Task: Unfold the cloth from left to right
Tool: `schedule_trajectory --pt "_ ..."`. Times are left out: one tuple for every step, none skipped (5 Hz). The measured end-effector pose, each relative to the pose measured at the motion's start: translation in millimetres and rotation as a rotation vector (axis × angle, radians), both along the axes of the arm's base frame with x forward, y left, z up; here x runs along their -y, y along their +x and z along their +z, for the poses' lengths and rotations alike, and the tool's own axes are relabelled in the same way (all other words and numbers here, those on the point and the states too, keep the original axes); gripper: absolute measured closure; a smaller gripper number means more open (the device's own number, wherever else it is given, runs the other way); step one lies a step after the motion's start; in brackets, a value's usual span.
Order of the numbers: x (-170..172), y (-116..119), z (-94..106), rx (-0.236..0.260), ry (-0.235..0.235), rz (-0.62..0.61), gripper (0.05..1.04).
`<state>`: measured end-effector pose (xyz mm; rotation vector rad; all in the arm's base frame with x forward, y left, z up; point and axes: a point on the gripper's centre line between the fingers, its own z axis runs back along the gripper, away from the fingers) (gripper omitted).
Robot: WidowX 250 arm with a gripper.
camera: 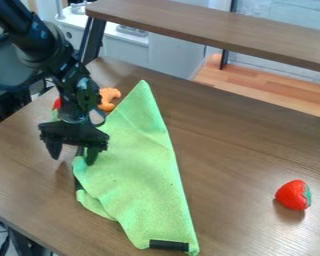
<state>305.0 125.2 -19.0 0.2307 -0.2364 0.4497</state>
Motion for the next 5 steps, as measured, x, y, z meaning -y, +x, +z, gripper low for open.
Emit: schedule_trajectory --pt "1.6 1.9 -2.7 0.005 0.001 -0.005 0.401" --pt "5.0 4.9 -4.4 0.002 -0.003 -0.008 0.705" --pt "5.3 3.6 -4.6 -0.007 -0.006 -0.007 0.893" --pt "4.4 2.3 -3.9 -0.02 -0.003 0.005 1.0" --pt "3.4 -1.4 -3.4 -0.048 -0.002 0.023 1.018"
